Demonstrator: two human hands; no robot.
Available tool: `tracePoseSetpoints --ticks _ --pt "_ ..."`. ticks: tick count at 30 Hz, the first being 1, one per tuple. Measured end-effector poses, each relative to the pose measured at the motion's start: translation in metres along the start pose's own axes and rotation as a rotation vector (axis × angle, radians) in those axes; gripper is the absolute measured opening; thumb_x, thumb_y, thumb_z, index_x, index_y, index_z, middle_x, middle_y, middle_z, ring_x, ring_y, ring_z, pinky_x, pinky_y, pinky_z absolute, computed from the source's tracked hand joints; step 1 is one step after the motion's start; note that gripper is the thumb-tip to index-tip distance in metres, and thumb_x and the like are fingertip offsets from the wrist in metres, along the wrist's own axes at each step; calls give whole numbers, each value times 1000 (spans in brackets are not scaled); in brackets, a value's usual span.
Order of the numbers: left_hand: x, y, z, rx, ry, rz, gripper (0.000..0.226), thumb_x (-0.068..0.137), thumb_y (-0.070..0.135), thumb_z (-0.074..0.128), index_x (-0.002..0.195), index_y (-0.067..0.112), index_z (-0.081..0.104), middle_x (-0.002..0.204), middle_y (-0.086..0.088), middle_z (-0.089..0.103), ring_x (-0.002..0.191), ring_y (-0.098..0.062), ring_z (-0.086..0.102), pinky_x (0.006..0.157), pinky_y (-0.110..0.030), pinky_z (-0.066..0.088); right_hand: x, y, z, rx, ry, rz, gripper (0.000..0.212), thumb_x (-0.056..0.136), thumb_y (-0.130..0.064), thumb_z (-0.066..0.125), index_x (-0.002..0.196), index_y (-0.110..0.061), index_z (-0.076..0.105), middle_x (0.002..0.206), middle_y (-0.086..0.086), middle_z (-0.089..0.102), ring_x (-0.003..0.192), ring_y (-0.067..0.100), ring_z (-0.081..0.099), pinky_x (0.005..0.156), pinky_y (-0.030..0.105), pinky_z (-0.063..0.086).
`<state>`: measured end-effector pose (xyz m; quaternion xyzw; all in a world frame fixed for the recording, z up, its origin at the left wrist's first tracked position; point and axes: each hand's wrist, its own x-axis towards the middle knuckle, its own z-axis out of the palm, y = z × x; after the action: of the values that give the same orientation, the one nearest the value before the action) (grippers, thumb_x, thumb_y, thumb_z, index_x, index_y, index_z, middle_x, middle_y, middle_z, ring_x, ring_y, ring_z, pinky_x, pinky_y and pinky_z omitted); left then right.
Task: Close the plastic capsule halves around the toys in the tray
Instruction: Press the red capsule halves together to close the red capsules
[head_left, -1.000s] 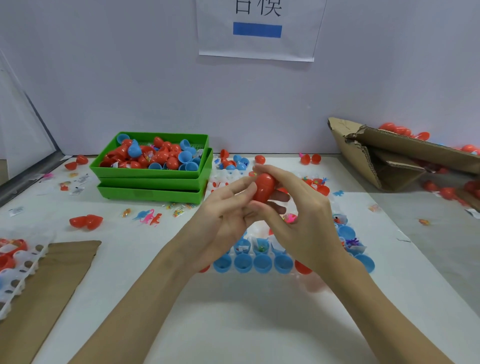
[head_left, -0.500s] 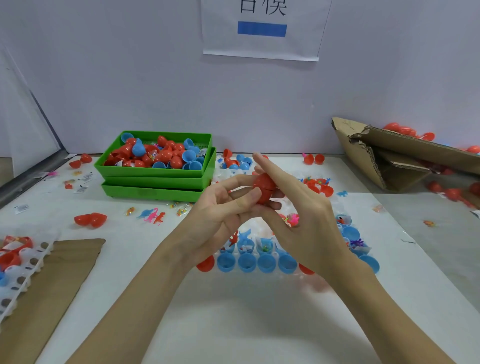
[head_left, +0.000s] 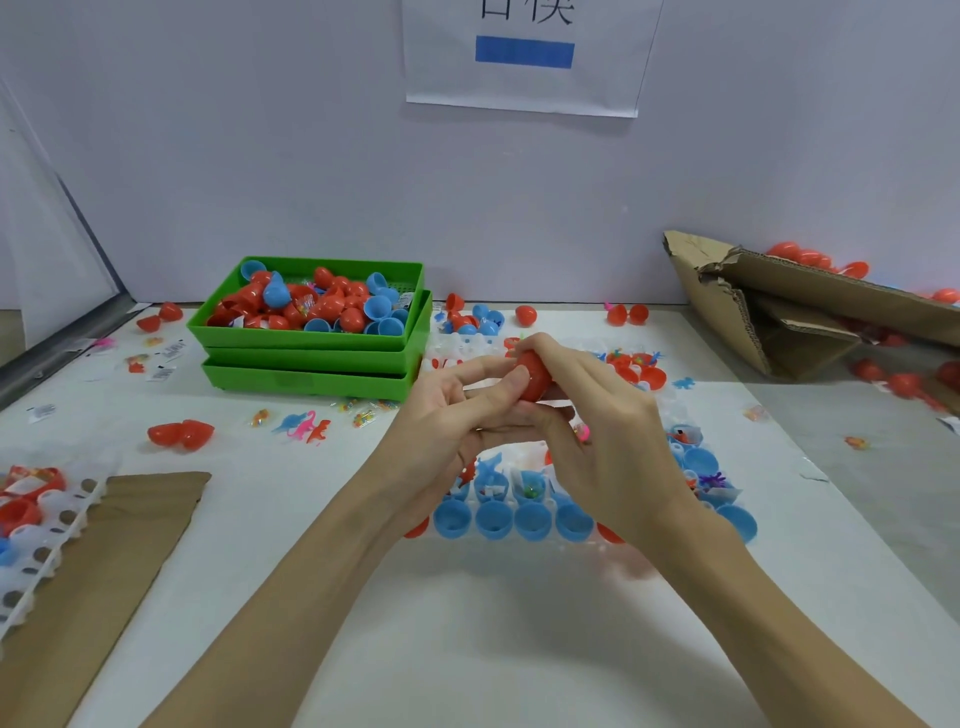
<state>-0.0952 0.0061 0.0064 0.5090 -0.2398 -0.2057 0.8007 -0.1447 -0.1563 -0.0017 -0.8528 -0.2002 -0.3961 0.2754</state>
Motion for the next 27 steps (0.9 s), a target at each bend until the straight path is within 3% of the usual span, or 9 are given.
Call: tracePoseSetpoints --ticks 5,10,14,19,23,27 --pt "2 2 3 -25 -40 23 31 101 17 61 123 -3 69 110 -26 75 106 -32 74 91 -33 59 1 1 1 -16 0 34 48 97 -20 65 141 -4 56 127 10 67 111 18 66 99 19 51" --pt "4 1 -3 89 25 72 36 102 7 57 136 -3 61 125 -21 72 118 -34 70 104 -38 55 2 4 0 125 -77 70 51 102 -9 56 152 -11 46 155 3 47 144 11 43 115 24 39" --pt "3 0 -2 137 52 70 48 90 15 65 136 1 59 123 -17 74 114 -31 73 104 -40 56 7 5 -5 60 61 98 34 99 -5 63 132 -12 68 134 4 65 124 11 60 105 18 46" --pt "3 1 -2 83 64 55 44 90 16 66 130 -2 59 117 -21 75 110 -33 74 103 -39 57 7 2 -6 63 109 117 31 96 -8 66 126 -12 71 117 3 70 106 3 59 94 8 45" --pt "3 1 1 56 47 56 40 95 14 63 131 -4 58 115 -22 76 109 -32 74 97 -34 59 7 2 -5 88 163 103 31 95 -10 68 126 -10 71 116 4 71 105 7 64 95 16 50" --pt "4 -3 1 -16 19 34 44 99 13 57 136 -10 54 126 -28 70 120 -37 69 107 -41 54 6 0 -4 207 230 175 34 93 -17 73 126 -12 71 112 -1 74 104 10 69 95 23 54"
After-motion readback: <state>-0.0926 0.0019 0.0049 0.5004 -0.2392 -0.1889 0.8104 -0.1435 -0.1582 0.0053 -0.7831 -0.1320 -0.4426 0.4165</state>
